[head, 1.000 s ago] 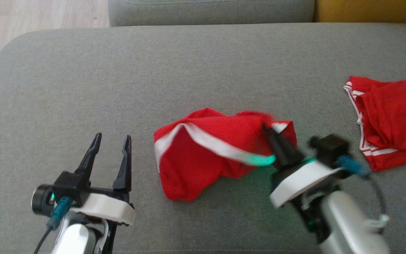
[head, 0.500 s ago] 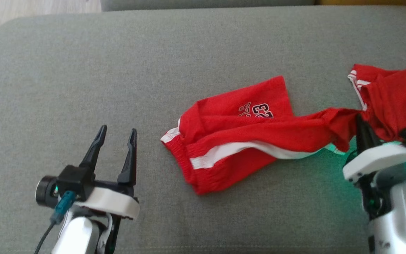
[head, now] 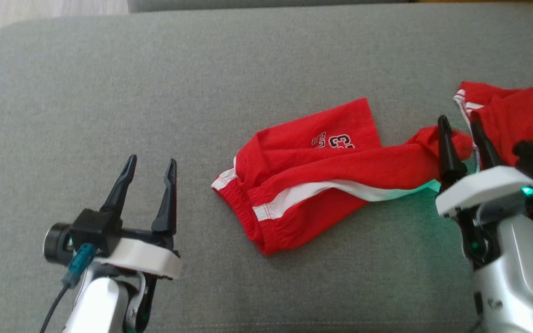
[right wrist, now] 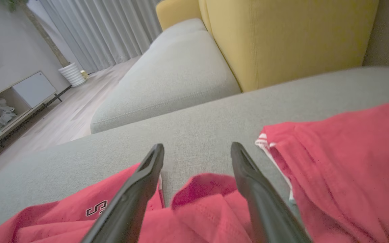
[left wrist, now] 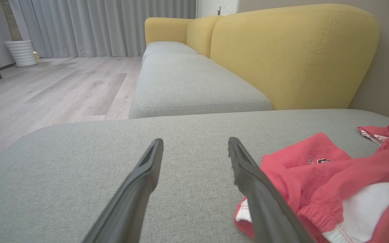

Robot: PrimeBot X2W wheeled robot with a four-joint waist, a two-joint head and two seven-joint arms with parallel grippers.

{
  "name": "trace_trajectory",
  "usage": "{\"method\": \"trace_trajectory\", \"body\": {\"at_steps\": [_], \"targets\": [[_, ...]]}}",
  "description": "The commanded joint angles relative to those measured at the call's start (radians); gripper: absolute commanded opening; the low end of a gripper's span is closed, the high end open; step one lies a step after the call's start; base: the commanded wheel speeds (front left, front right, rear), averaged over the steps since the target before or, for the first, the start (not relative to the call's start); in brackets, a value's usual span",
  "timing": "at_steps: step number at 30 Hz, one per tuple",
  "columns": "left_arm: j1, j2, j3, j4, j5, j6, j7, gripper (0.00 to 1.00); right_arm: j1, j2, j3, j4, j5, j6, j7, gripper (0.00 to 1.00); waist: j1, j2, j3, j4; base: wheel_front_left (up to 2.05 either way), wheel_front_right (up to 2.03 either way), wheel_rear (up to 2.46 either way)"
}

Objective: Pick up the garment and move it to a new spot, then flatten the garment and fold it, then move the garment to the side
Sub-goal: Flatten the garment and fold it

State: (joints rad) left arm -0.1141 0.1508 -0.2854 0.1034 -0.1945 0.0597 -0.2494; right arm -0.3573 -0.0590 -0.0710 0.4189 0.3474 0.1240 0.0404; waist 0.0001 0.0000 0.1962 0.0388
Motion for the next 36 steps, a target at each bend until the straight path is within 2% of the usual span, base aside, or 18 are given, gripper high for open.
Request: {"method": "trace_trajectory", "body": {"at_steps": [1, 8, 15, 23, 36], "targets": [[-0.012, 0.006, 0.043, -0.024, 0.007, -0.006, -0.012, 1.0, 0.03, -0.031, 0.054, -0.088, -0.023, 0.007, -0.023, 1.0, -0.0001, 0.0, -0.025, -0.008, 0.0, 0.0, 0.0], [0.03, 0.009, 0.061, -0.03, 0.013, 0.002, -0.012, 1.0, 0.173, -0.061, 0.112, -0.327, -0.145, 0.007, -0.031, 1.0, -0.0001, 0.0, -0.08, -0.017, 0.0, 0.0, 0.0], [0.085, 0.016, 0.069, -0.04, 0.016, 0.01, -0.012, 1.0, 0.323, -0.033, 0.143, -0.493, -0.211, 0.007, 0.005, 1.0, -0.0001, 0.0, -0.131, -0.019, 0.0, 0.0, 0.0], [0.142, 0.031, 0.069, -0.046, 0.015, 0.02, -0.012, 1.0, 0.437, -0.01, 0.161, -0.559, -0.215, 0.007, 0.036, 1.0, -0.0001, 0.0, -0.171, -0.024, 0.0, 0.0, 0.0], [0.161, 0.036, 0.059, -0.059, 0.006, 0.031, -0.002, 1.0, 0.456, 0.003, 0.154, -0.582, -0.205, 0.007, 0.045, 1.0, -0.0001, 0.0, -0.187, -0.019, 0.0, 0.0, 0.0]]}}
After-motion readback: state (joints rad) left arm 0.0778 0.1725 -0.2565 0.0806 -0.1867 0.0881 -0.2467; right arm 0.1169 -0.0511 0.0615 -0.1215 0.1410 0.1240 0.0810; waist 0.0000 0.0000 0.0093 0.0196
